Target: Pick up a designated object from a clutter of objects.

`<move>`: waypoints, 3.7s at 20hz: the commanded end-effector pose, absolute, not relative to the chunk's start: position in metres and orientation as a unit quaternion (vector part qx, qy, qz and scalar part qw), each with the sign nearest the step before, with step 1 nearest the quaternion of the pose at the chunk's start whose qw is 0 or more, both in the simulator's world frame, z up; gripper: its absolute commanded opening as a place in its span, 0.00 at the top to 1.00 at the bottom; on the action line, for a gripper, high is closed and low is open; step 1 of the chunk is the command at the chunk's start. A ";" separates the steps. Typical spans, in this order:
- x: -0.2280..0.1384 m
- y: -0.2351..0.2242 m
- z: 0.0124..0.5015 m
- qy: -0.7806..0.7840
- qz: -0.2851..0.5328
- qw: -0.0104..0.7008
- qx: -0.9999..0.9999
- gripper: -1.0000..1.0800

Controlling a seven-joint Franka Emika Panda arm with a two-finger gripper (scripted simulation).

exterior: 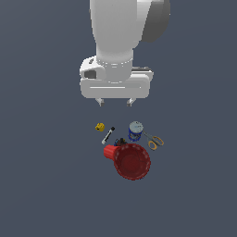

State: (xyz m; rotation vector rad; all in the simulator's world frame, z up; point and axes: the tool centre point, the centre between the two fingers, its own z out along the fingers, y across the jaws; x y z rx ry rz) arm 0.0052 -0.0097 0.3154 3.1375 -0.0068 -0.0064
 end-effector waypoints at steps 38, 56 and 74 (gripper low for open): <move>0.101 -0.006 0.203 0.137 -0.060 -0.097 0.984 0.38; 0.145 -0.012 0.097 0.225 -0.056 -0.200 0.952 0.38; 0.142 -0.003 0.061 0.231 -0.054 -0.209 0.949 0.38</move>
